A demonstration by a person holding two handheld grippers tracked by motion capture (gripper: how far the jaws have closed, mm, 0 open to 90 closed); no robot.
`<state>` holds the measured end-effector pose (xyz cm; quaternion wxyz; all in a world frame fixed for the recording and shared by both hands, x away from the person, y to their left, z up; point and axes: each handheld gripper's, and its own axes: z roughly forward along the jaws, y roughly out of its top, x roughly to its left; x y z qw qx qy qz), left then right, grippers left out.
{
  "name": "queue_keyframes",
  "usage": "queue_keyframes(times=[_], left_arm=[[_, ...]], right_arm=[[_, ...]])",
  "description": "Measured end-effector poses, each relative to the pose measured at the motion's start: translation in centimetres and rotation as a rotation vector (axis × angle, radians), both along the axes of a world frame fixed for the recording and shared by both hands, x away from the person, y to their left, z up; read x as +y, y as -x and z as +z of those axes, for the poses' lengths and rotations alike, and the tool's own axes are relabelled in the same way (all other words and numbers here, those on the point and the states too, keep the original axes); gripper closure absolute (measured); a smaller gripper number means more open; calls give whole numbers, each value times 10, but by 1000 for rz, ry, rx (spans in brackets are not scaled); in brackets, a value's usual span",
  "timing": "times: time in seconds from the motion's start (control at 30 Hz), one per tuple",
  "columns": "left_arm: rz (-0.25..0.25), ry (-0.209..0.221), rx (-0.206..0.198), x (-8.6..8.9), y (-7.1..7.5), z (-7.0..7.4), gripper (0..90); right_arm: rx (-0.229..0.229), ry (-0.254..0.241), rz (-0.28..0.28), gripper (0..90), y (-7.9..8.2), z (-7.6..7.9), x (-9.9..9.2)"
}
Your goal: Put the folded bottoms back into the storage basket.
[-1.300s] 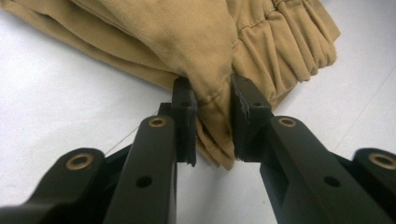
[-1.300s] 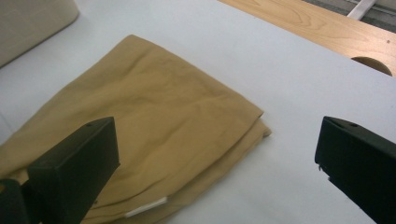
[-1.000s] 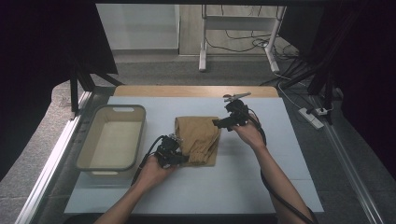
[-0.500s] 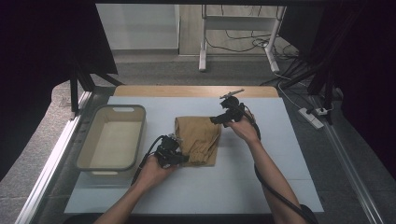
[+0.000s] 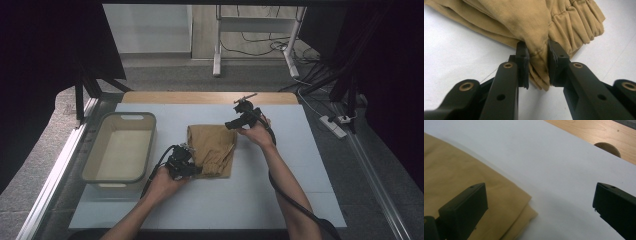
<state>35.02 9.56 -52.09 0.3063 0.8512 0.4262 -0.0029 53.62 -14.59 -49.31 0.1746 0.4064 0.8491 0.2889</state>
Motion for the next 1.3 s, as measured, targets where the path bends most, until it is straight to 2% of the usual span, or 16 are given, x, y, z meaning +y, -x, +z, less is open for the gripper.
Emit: queue_keyframes(times=[0.17,0.47,0.63,0.8,0.9,1.03,1.13,1.2,1.3], left_arm=[[1,0,-1,0,0,0,719],[1,-3,-3,0,0,0,718],[1,-2,-3,0,0,0,716],[-3,2,1,0,0,0,712],[-3,2,1,0,0,0,712],[2,8,6,1,0,-1,714],[6,15,9,1,-1,-1,715],[6,16,8,1,0,-1,717],[5,10,4,1,0,-1,722]], right_arm=[[4,22,-4,0,-3,-7,0],[41,80,10,0,-3,-24,-1],[84,14,33,66,-4,-27,-4],[91,8,40,83,-3,-28,-5],[90,2,77,202,-1,-26,-5],[107,-18,146,484,4,-21,-2],[134,-35,175,694,7,-19,1],[143,-42,190,771,8,-19,4],[145,-15,202,820,10,-16,8]])
